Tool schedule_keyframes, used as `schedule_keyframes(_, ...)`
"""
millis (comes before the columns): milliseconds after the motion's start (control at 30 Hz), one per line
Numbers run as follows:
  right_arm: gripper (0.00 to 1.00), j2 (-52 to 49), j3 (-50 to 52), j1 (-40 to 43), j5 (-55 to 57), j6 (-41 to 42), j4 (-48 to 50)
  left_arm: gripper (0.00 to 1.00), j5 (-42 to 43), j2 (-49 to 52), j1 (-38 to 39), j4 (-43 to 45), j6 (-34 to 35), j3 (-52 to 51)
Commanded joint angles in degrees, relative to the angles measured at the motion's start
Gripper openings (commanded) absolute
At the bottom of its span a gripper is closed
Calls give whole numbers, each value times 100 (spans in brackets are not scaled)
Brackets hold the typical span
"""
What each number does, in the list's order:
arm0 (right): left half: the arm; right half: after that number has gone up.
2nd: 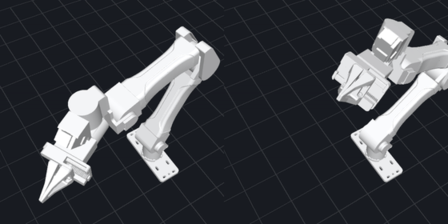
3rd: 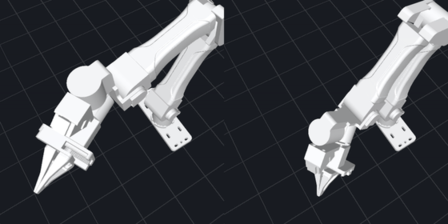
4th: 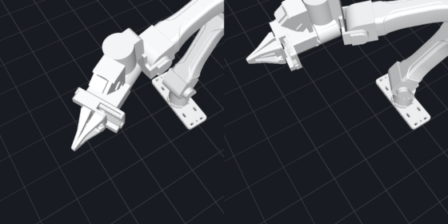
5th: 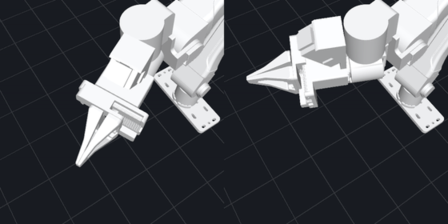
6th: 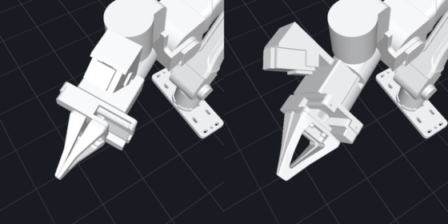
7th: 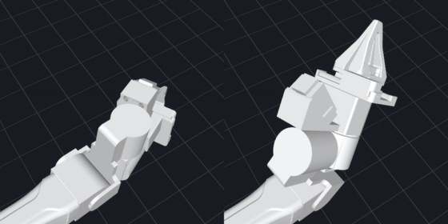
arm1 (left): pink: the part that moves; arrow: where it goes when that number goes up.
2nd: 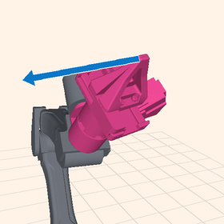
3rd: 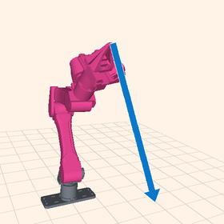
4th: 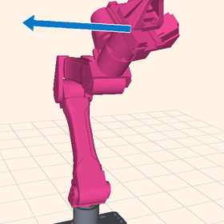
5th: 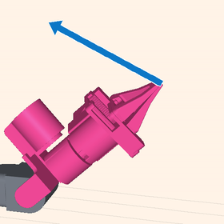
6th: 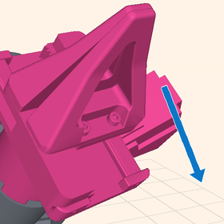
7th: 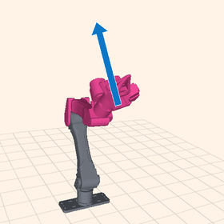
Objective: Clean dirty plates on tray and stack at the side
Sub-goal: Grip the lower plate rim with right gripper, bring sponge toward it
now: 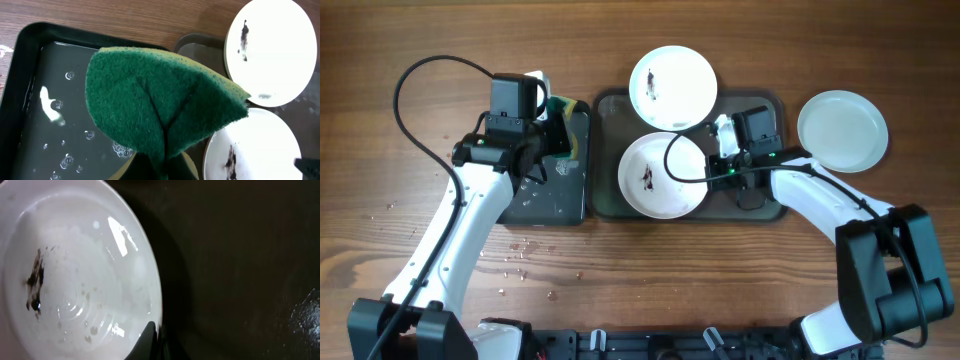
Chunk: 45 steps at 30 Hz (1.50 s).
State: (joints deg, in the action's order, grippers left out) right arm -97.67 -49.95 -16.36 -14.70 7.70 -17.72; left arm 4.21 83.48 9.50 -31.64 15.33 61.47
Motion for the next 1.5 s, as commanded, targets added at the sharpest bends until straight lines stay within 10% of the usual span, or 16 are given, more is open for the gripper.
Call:
schedule_keyframes(0,4,-39,20,-9,-33,-13,118,4,28,55,15,50,31,111)
schedule_keyframes(667,4,2,-157,-7,-551,2098,-251,4,31,131,15,-278,33,111)
schedule_keyframes(1467,4,0,-153,-20,-638,2551,52,4,-1049,179,15,487,-621,205)
